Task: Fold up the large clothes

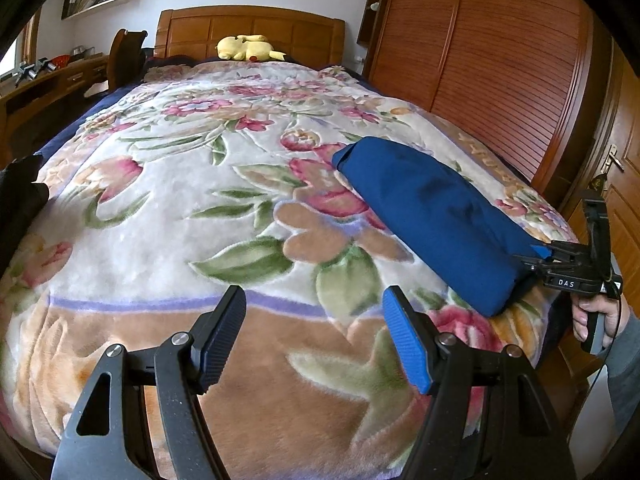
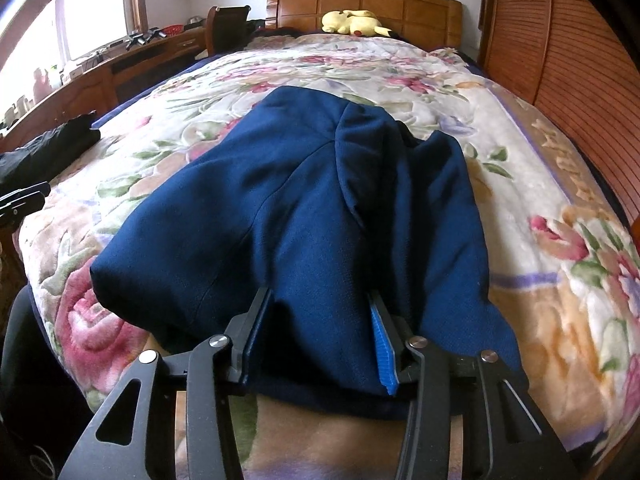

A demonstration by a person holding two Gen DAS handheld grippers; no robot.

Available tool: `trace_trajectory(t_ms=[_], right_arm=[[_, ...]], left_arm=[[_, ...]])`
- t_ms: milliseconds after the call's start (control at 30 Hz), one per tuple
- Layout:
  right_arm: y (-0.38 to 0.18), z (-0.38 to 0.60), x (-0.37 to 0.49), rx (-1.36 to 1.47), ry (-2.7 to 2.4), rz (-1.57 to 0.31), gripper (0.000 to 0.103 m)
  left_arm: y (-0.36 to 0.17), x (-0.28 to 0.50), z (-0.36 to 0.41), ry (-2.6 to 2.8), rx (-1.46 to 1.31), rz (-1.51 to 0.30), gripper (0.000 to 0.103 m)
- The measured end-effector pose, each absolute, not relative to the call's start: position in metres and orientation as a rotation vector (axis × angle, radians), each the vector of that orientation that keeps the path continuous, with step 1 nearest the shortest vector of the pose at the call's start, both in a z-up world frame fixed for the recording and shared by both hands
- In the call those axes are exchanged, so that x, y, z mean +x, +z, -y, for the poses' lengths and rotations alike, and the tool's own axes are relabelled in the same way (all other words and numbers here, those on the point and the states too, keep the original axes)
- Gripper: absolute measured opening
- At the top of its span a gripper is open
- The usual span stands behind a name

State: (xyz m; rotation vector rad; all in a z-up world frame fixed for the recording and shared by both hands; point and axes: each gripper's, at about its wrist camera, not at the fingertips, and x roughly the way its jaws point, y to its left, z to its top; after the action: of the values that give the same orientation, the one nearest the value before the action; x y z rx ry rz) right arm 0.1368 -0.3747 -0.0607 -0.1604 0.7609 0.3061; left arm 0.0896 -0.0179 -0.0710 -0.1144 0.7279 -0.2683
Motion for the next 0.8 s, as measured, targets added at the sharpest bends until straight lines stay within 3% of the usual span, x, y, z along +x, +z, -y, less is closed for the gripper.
trace_trajectory(t_ms=[100,200,500,800], right_arm=[[-0.057,0.375,0.136,-0.187,0.282,-0.755,0.016],[-0.043,0.377,0.13,-0.188,0.287,-0.717,0.009],[0.02,0.401,0.094,-0.209,0.198,-0.528,0.006],[-0.033,0.439,0.096,-0.202,0.101,-0.707,0.006]], left_arm=[[-0.072,0.09,0.021,-0.271,-0.106,-0.733,0.072],[-0.073,0.09,0.025,-0.274,-0.093,-0.735,0.072],[-0.067,0.09,0.037,-0.299,-0.056,-0.73,0.072],[-0.058,0.1,0.061,-0.338,-0.024,-0.72,0.072]])
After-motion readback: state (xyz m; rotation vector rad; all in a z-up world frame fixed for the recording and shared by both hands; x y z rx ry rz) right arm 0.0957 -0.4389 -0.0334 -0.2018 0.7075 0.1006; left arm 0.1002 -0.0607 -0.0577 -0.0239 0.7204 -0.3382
